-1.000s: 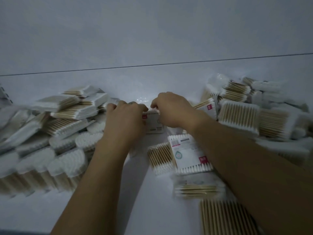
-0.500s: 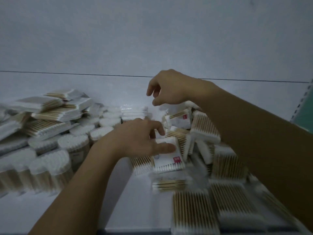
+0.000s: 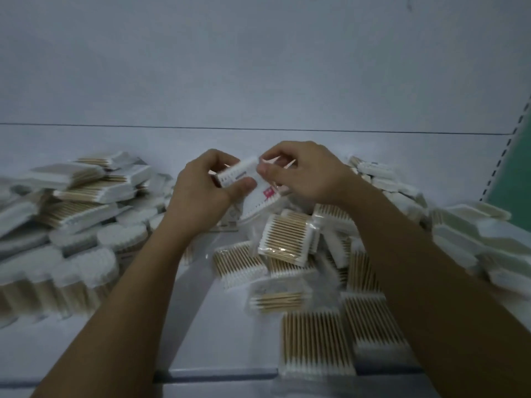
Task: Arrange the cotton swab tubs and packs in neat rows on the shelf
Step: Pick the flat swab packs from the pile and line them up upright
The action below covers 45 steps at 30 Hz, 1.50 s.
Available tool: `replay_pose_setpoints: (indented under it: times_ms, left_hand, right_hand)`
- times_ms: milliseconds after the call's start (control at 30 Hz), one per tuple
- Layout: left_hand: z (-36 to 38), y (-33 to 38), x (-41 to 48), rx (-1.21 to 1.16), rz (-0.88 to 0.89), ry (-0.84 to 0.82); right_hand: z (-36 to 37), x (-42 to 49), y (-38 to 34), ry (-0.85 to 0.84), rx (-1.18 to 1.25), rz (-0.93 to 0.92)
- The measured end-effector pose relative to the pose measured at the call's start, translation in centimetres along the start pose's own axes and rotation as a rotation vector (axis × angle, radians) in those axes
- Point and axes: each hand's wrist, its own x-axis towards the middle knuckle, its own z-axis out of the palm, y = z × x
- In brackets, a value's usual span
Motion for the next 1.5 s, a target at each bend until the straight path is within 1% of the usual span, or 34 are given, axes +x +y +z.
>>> replay_pose_setpoints:
  times_ms: [33,100,133,167,233,267,300,333,400,433,500,533,633,733,800,933,1067,1133,1200,1300,1433,1500]
  left_hand:
    - [0.2,-0.1,0.0,-0.093,-0.045,0.066]
    - [0.6,-0.1,0.1,-0.269,-0.154,0.134]
    - [0.7,0.0,0.1,-0.330,-0.207,0.151]
    - [0.7,0.0,0.2,-0.380,-0.247,0.160]
    - [0.6,0.0,0.4,-0.432,-0.286,0.163]
    - [0.6,-0.1,0.6,-0.404,-0.291,0.164]
    - [0.5,-0.3,0.7,-0.308,-0.274,0.169]
    - [0.5,-0.5,0.9,-0.155,-0.230,0.175]
    - [0.5,-0.7,0.8,0.148,-0.072,0.194]
    - [0.5,-0.9,0.8,0.249,0.027,0.198]
    - [0.2,-1.2,0.8,0.404,0.188,0.165]
    - [0.1,-1.4,0.9,0.468,0.234,0.135]
    - [0.1,-1.4,1.2,0.555,0.299,0.012]
    - [0.5,-1.5,1.3,0.553,0.342,-0.108]
    - [0.5,-1.8,1.4,0.571,0.338,-0.123]
    - [-0.1,-2.4,1.6,0.656,0.279,-0.029]
    - [-0.5,-2.8,2.1,0.789,0.232,-0.040]
    - [-0.5,-2.9,2.0,0.811,0.204,-0.034]
    - [-0.4,-3.0,1.8,0.942,0.184,-0.022]
    - [0.0,-3.1,1.9,1.121,0.163,-0.019]
    - [0.0,-2.8,2.3,1.177,0.104,-0.051]
    - [-0.4,-3.2,2.3,1.159,0.074,-0.063]
  right_hand:
    - [0.0,0.1,0.1,-0.071,-0.006,0.008]
    - [0.3,0.3,0.4,-0.208,-0.018,0.017]
    - [0.5,0.6,0.6,-0.215,0.030,0.012]
    - [0.8,0.8,0.6,-0.180,0.112,0.001]
    - [1.5,1.4,0.7,-0.062,0.309,0.006]
    - [1.9,1.7,0.7,0.003,0.395,0.023]
    - [2.1,2.0,0.8,0.068,0.449,0.039]
    - [2.4,2.1,0.9,0.130,0.475,0.048]
    - [2.8,2.1,1.2,0.236,0.430,0.014]
    - [2.9,1.9,1.3,0.269,0.370,-0.023]
    - [3.4,1.4,1.5,0.276,0.233,-0.085]
    - [3.7,1.3,1.6,0.253,0.174,-0.110]
    - [4.5,1.3,1.8,0.160,0.020,-0.173]
    - [4.7,1.3,1.7,0.141,-0.032,-0.213]
    - [4.9,0.9,1.8,0.097,-0.060,-0.206]
    - [5.2,0.4,1.9,-0.011,-0.187,-0.149]
    - [5.0,0.2,1.9,-0.255,-0.381,-0.138]
    - [4.9,0.0,1.9,-0.324,-0.414,-0.126]
    - [5.0,-0.2,2.0,-0.377,-0.416,-0.098]
    - [4.8,0.1,2.3,-0.376,-0.401,-0.102]
    - [4.6,0.2,2.1,-0.380,-0.382,-0.105]
    - [4.8,0.1,2.1,-0.385,-0.371,-0.116]
